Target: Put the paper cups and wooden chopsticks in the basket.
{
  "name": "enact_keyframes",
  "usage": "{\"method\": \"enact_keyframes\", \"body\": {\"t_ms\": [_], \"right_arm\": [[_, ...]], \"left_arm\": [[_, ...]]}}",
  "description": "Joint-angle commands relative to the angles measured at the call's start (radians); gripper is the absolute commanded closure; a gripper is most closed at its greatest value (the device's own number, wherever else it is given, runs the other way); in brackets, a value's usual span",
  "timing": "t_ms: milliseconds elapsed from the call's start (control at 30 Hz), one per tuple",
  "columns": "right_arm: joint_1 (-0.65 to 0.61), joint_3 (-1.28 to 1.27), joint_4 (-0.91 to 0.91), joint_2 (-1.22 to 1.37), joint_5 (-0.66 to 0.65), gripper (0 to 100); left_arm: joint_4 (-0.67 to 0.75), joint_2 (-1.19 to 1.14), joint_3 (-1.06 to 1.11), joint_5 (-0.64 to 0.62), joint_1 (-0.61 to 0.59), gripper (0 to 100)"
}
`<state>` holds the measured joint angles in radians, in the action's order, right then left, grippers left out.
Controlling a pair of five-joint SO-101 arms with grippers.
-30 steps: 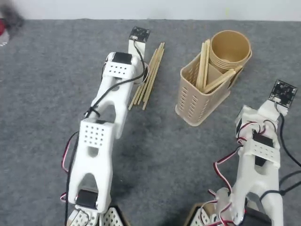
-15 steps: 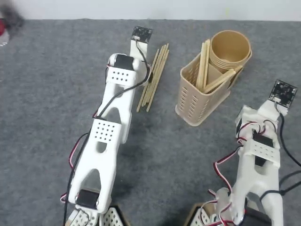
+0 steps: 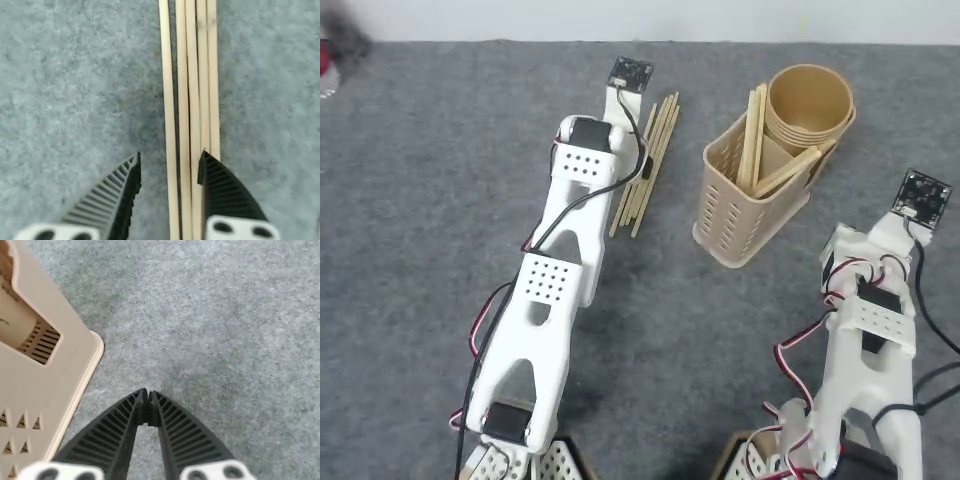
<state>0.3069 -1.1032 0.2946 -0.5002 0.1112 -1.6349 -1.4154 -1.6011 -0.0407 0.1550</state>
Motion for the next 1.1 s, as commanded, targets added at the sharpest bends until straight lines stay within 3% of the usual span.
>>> {"method": "enact_keyframes", "body": {"t_ms": [0,300,467,700,1067], "right_arm": [[-0.01,0.009,-0.015,-0.016,-0.012,98.7],[-0.01,0.009,-0.015,-0.016,-0.012,98.7],[-0.01,0.009,-0.015,-0.016,-0.012,98.7],[-0.01,0.009,-0.015,-0.016,-0.012,98.7],[-0.01,0.009,-0.015,-0.016,-0.012,98.7]], "left_arm": [[0.054,0.029,0.045,-0.008,-0.003,85],[0.029,0.023,0.048,0.074,-0.08,90],[0.017,0.026,0.048,0.133,-0.057,90],[0.021,0.021,0.048,0.244,-0.021,98],[-0.025,0.029,0.042,0.176,-0.015,88]]}}
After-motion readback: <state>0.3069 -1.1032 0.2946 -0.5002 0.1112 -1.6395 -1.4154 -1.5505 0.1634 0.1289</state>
